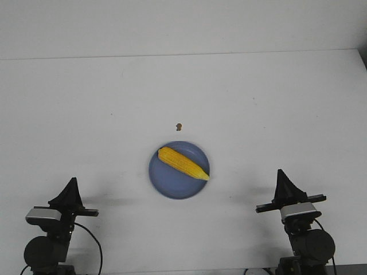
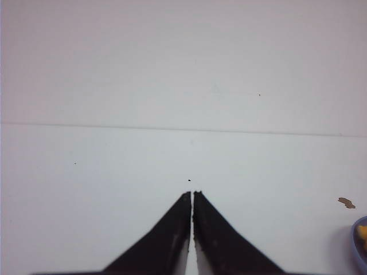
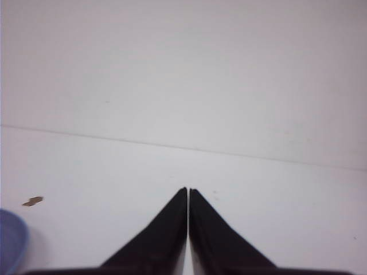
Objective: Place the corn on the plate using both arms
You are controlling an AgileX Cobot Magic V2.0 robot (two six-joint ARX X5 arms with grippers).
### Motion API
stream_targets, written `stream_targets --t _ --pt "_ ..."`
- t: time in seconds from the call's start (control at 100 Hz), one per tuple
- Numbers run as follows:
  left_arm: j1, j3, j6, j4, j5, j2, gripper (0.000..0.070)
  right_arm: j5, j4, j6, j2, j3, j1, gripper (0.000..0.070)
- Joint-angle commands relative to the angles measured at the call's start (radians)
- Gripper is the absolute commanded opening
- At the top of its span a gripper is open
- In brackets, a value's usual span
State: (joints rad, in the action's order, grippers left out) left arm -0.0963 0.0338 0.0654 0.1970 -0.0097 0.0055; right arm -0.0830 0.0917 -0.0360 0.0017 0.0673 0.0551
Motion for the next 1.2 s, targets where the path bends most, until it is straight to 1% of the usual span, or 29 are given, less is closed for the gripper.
stream_targets --t 0.0,0.1,0.3,0.44,1.19 --pt "0.0 -0.02 -0.009 0.014 -0.002 -0.002 0.0014 0.016 0.022 0.017 0.0 -0.003 0.002 0.001" --pt "0.0 -0.02 -0.009 0.014 -0.002 -0.002 0.0014 0.029 0.036 0.016 0.0 -0.003 0.002 0.001" --pt "0.0 -0.02 -0.009 0.014 -0.002 -0.002 0.0014 0.029 0.047 0.017 0.0 -0.016 0.002 0.001" --pt "0.0 -0.02 -0.009 0.014 -0.002 -0.002 0.0014 0.028 0.109 0.022 0.0 -0.055 0.005 0.001" --pt "0.0 -0.02 -0.009 0.014 -0.002 -0.002 0.0014 0.029 0.117 0.021 0.0 -0.055 0.005 0.001"
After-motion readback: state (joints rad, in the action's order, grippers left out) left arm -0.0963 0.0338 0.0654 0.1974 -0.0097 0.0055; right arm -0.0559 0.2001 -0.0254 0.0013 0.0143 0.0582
